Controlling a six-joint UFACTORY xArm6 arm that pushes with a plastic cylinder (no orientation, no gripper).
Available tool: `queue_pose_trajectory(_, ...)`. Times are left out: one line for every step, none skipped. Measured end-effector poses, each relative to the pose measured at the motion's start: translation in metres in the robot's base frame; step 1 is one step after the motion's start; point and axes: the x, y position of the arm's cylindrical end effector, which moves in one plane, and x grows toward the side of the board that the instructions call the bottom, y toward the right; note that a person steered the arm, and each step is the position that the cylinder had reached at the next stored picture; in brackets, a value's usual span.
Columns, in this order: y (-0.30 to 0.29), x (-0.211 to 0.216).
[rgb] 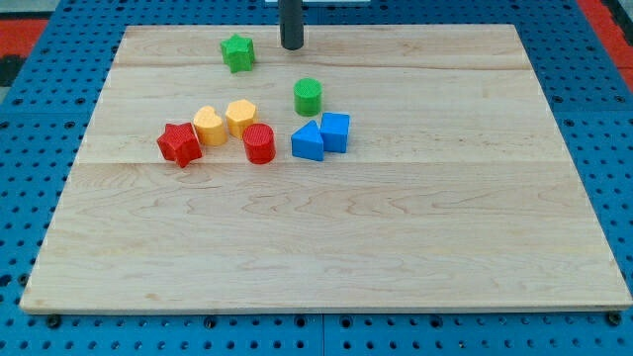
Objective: Place your hand at the bottom of the cube
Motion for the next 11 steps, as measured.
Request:
queue_pose_trajectory(0.002,0.0)
queue_pose_trajectory(0.007,0.0)
queue_pose_trajectory(0.026,0.002)
queue_pose_trajectory(0.034,0.002)
queue_pose_trajectory(0.042,0.001)
queue_pose_trajectory(0.048,0.001)
queue_pose_trajectory(0.053,0.001)
queue_pose_trajectory(0.109,-0.002)
queue_pose_trajectory(0.185,0.056)
queue_pose_trajectory(0.19,0.138)
queue_pose_trajectory(0.145,0.177)
